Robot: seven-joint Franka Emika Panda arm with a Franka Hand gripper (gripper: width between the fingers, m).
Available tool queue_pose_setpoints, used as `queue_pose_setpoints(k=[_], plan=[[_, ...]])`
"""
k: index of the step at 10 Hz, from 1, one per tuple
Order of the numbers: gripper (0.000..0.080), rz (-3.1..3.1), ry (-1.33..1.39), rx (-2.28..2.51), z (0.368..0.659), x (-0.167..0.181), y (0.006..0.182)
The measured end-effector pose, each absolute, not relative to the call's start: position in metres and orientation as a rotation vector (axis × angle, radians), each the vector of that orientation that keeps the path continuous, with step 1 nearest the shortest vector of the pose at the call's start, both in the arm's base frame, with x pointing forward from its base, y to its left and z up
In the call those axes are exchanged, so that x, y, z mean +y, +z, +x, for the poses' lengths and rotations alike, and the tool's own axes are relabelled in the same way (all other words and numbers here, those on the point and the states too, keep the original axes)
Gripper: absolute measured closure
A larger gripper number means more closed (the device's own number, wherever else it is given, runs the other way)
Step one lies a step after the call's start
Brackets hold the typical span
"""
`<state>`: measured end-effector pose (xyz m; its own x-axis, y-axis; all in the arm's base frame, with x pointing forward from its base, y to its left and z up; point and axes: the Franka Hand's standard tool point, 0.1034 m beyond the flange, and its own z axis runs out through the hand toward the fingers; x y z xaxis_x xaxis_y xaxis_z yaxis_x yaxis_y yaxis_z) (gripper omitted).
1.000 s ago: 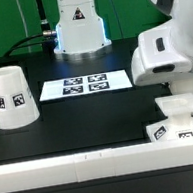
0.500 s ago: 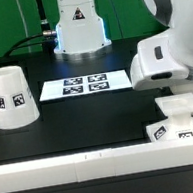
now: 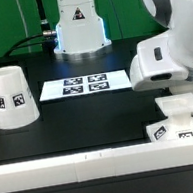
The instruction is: Assemble lamp
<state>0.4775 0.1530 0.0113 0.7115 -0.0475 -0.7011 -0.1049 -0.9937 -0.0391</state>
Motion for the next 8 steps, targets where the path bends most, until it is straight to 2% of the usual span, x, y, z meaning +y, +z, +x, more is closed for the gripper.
queue_pose_setpoints(k=[3,6,7,8], plan=[[0.0226,-2.841,1.094,0.016,0.496,0.139,0.035],[0.0226,-2.857,0.980,-0.106,0.526,0.123,0.082],[0.0226,-2.858,0.932,-0.160,0.533,0.121,0.091],[0.0225,-2.878,0.877,-0.171,0.538,0.124,0.092]])
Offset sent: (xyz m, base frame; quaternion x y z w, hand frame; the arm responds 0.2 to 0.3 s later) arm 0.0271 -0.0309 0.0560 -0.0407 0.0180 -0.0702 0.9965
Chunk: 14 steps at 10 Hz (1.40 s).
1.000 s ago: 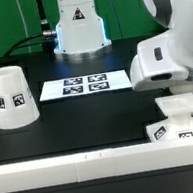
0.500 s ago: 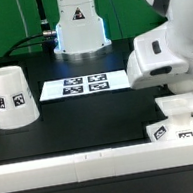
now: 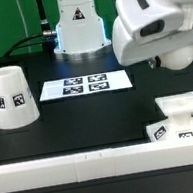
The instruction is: Assemble lamp
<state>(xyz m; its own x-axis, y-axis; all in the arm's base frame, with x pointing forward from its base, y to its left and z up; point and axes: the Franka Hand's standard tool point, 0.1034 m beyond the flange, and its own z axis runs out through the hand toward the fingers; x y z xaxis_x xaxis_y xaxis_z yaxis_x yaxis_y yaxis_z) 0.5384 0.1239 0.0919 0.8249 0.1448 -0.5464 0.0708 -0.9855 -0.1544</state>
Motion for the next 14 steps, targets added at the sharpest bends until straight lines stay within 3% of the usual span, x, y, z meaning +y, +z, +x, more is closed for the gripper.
queue_pose_setpoints(k=[2,5,9,14], plan=[[0.0225,-2.885,0.851,-0.166,0.540,0.124,0.089],[0.0225,-2.950,0.538,-0.200,0.557,0.116,0.093],[0.0225,-2.989,0.191,-0.220,0.584,0.095,0.136],[0.0225,-3.018,-0.339,-0.185,0.598,0.085,0.130]])
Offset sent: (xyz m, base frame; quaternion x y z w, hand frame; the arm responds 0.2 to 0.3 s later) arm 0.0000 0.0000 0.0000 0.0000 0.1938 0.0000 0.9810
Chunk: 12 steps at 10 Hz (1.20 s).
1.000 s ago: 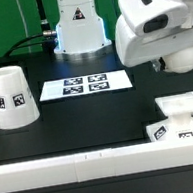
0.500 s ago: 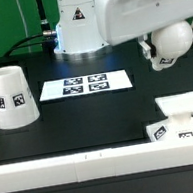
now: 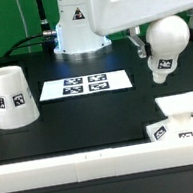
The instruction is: Assemble lamp
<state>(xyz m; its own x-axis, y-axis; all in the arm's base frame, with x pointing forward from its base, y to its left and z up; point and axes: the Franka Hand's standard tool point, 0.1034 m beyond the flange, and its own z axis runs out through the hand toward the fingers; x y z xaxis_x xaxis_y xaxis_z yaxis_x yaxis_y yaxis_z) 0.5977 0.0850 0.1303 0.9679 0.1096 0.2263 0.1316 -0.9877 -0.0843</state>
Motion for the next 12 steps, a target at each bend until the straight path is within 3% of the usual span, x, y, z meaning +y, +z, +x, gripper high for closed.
queue_pose_setpoints(k=[2,5,12], plan=[[0.0225,-2.999,-0.572,-0.199,0.614,0.083,0.143],[0.0225,-2.989,-0.537,-0.179,0.627,0.095,0.163],[0.0225,-2.953,-0.814,-0.215,0.638,0.090,0.154]])
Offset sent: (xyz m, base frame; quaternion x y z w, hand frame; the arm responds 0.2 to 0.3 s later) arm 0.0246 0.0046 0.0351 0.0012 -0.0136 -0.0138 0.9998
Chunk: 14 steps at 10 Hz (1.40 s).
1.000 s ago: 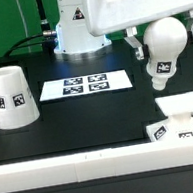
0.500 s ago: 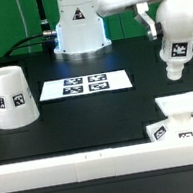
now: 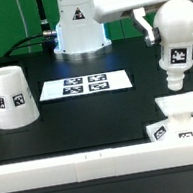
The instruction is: Assemble lamp
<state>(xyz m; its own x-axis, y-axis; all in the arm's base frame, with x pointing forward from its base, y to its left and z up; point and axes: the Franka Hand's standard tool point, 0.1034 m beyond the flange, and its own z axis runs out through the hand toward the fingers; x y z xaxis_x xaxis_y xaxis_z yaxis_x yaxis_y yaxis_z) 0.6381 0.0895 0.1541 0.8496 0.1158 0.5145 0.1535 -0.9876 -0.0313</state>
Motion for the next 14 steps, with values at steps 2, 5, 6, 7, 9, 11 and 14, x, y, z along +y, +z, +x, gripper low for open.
queue_pose_setpoints(k=[2,5,6,7,9,11,14], plan=[[0.0225,-2.957,-0.804,-0.218,0.640,0.088,0.146],[0.0225,-2.960,-0.785,-0.218,0.641,0.089,0.136],[0.0225,-2.961,-0.781,-0.219,0.640,0.090,0.134],[0.0225,-2.961,-0.775,-0.224,0.638,0.093,0.132],[0.0225,-2.960,-0.768,-0.235,0.636,0.097,0.129],[0.0225,-2.963,-0.756,-0.236,0.635,0.097,0.122],[0.0225,-2.965,-0.774,-0.239,0.634,0.093,0.115]])
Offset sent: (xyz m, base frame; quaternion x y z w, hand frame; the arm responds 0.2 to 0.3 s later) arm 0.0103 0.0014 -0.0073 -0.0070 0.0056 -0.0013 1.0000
